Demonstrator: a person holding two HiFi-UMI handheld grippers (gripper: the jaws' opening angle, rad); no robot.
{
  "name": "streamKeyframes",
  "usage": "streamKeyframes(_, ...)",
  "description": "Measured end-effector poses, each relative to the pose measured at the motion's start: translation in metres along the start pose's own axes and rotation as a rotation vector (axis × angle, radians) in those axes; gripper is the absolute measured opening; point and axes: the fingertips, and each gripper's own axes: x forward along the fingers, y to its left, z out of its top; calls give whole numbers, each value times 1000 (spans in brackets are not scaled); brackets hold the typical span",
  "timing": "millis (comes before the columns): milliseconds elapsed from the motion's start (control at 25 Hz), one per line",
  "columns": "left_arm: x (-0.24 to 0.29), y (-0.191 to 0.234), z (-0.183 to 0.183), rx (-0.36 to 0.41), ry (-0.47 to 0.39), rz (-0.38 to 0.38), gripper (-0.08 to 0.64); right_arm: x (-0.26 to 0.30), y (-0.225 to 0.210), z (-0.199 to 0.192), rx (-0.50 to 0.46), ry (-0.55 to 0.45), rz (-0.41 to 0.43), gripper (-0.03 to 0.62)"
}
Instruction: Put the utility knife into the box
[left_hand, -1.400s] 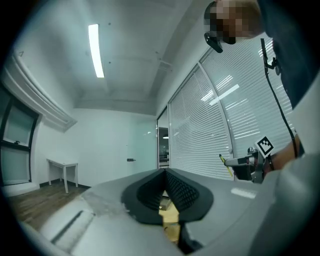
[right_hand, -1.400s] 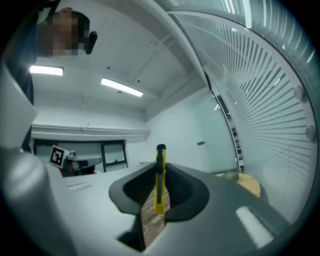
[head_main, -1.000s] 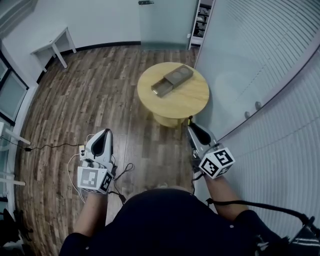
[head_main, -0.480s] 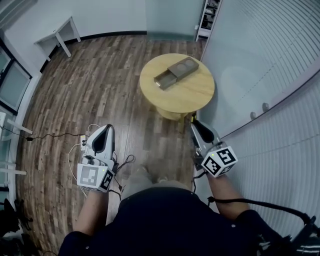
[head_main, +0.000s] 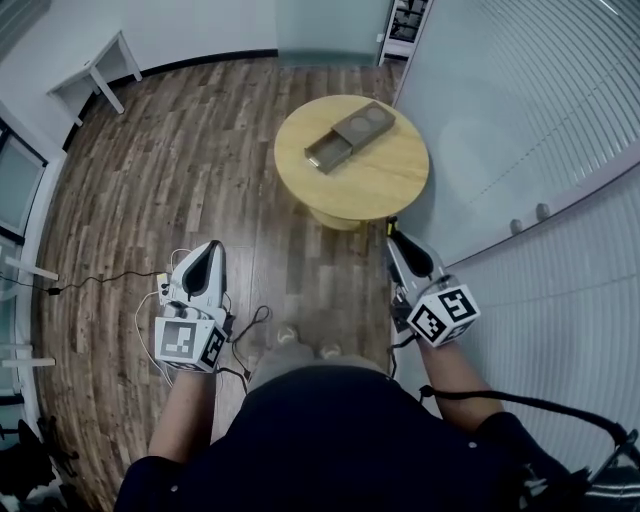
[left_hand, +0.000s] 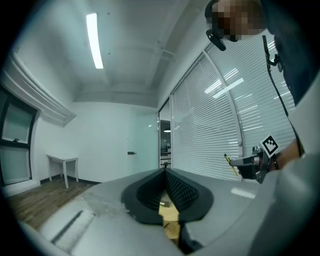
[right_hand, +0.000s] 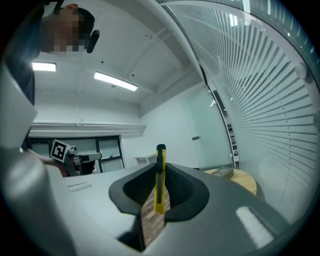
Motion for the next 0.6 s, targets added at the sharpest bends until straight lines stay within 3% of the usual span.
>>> streamKeyframes(600, 40, 102, -3, 11, -26, -72, 2, 85, 26, -4, -23, -21, -84, 66)
